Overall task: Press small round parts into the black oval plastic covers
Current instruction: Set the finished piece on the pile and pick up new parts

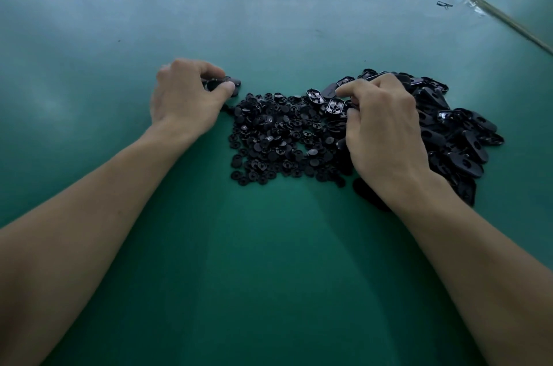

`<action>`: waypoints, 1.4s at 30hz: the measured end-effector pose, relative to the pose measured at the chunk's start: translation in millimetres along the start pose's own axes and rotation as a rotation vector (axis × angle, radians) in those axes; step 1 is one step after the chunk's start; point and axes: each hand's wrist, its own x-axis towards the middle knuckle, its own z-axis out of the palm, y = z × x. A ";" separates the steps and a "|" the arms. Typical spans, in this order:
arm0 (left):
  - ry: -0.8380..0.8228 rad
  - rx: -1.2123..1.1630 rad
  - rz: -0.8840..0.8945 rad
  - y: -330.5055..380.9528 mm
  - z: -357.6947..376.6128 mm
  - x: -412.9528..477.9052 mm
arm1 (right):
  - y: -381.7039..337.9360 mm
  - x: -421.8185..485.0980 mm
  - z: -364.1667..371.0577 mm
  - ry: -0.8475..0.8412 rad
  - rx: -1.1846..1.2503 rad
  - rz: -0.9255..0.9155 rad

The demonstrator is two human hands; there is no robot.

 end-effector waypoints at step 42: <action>-0.230 -0.697 0.268 48.0 10.4 -42.1 | -8.2 -4.8 8.2 0.118 0.321 -0.229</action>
